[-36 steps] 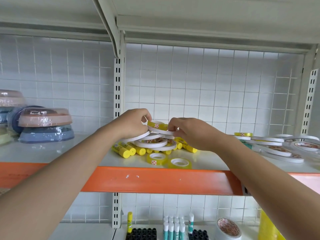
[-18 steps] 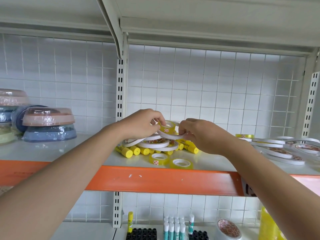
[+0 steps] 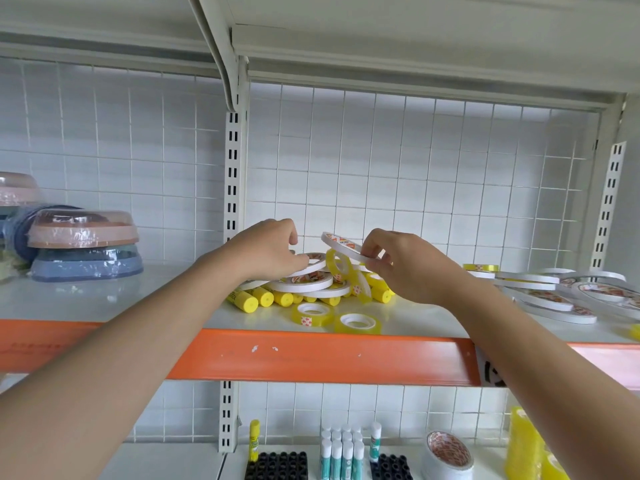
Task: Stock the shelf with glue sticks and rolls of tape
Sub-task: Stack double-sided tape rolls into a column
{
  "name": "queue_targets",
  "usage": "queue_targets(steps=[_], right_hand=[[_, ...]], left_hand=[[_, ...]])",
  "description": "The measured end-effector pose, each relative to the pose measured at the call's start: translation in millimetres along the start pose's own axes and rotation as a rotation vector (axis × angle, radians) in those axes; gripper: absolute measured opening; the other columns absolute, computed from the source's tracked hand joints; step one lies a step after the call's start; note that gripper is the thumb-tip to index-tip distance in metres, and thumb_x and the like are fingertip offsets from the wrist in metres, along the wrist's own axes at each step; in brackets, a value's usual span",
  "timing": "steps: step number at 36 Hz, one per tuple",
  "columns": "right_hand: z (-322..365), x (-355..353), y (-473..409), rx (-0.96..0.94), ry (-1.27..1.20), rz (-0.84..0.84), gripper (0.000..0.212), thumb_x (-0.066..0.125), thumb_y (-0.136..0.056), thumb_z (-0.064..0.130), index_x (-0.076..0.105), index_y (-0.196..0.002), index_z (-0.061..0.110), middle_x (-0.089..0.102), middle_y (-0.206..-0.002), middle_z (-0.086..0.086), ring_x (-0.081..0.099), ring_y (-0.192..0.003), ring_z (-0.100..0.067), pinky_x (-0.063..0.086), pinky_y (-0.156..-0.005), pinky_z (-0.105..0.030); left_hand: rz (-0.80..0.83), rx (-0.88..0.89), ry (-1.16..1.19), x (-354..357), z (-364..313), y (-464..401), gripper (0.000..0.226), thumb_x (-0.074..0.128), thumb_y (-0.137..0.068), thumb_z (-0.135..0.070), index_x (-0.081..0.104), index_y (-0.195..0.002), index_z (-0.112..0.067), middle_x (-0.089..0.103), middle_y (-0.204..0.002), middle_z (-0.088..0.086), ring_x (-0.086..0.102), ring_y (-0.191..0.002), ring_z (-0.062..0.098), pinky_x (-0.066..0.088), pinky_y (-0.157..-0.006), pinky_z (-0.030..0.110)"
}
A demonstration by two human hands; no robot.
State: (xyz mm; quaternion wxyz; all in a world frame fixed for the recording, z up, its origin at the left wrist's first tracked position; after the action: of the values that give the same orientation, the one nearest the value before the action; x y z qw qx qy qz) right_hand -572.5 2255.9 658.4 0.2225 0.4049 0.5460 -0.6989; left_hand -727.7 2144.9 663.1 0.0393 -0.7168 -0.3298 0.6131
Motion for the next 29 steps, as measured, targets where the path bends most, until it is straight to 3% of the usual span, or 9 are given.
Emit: queue_targets(steps=[2,6,8,11,17,23,29], right_hand=[[0,2,0,0.006,0.009,0.016,0.003,0.053,-0.097,0.024,0.054,-0.098,0.026,0.057,-0.095,0.012,0.056,-0.088,-0.017,0.039,-0.071,-0.028],[0,2,1,0.018,0.03,0.0,0.002,0.052,-0.097,0.025,0.054,-0.098,0.026,0.057,-0.095,0.011,0.056,-0.088,-0.018,0.038,-0.069,-0.028],[0,0,2,0.022,0.046,-0.028,0.004,0.053,-0.097,0.023,0.056,-0.1,0.024,0.058,-0.095,0.01,0.056,-0.088,-0.019,0.037,-0.069,-0.029],[2,-5,2,0.035,0.047,-0.071,0.004,0.054,-0.095,0.021,0.055,-0.098,0.023,0.06,-0.1,0.007,0.057,-0.09,-0.022,0.043,-0.073,-0.032],[10,-25,8,0.032,0.137,-0.192,0.008,0.053,-0.095,0.021,0.056,-0.102,0.018,0.061,-0.105,0.003,0.058,-0.09,-0.026,0.046,-0.074,-0.035],[11,-40,35,0.022,0.183,-0.257,0.01,0.054,-0.095,0.02,0.057,-0.103,0.016,0.06,-0.104,0.002,0.058,-0.088,-0.026,0.04,-0.068,-0.033],[6,-47,72,0.02,0.146,-0.301,0.01,0.057,-0.092,0.02,0.059,-0.101,0.016,0.062,-0.099,0.004,0.061,-0.085,-0.024,0.048,-0.07,-0.036]], left_hand=[[-0.02,-0.026,-0.044,-2,0,3,0.026,0.059,-0.089,-0.038,0.051,-0.104,-0.018,0.052,-0.089,-0.003,0.049,-0.085,0.019,0.036,-0.069,0.029],[-0.052,-0.028,0.021,-3,0,5,0.009,0.063,-0.089,-0.025,0.057,-0.088,-0.018,0.05,-0.087,0.0,0.045,-0.08,0.02,0.033,-0.07,0.025],[-0.097,-0.04,0.078,-8,3,6,0.006,0.064,-0.088,-0.02,0.058,-0.088,-0.021,0.05,-0.087,-0.008,0.05,-0.087,0.016,0.036,-0.071,0.025],[-0.183,-0.007,0.165,-18,1,7,0.01,0.065,-0.086,-0.018,0.058,-0.089,-0.025,0.059,-0.093,-0.007,0.057,-0.087,0.015,0.041,-0.071,0.028],[-0.352,0.157,0.205,-39,-26,25,0.012,0.066,-0.09,-0.017,0.059,-0.098,-0.021,0.055,-0.076,-0.017,0.054,-0.082,0.016,0.044,-0.076,0.03],[-0.44,0.31,0.203,-40,-57,49,0.014,0.064,-0.09,-0.015,0.061,-0.103,-0.018,0.058,-0.078,-0.012,0.054,-0.078,0.015,0.047,-0.079,0.035],[-0.487,0.365,0.246,-21,-72,73,0.016,0.063,-0.09,-0.014,0.06,-0.105,-0.019,0.057,-0.085,-0.011,0.054,-0.083,0.016,0.047,-0.078,0.039]])
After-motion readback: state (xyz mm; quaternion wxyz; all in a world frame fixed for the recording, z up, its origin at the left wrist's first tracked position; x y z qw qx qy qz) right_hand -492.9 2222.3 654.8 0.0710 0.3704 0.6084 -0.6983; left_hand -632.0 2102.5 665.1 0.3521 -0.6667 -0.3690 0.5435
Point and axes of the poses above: each hand's wrist, its own y-axis away from the middle knuckle, its own x-axis out of the palm, z = x × y, the point moved 7 cm from there along -y, towards the middle knuckle
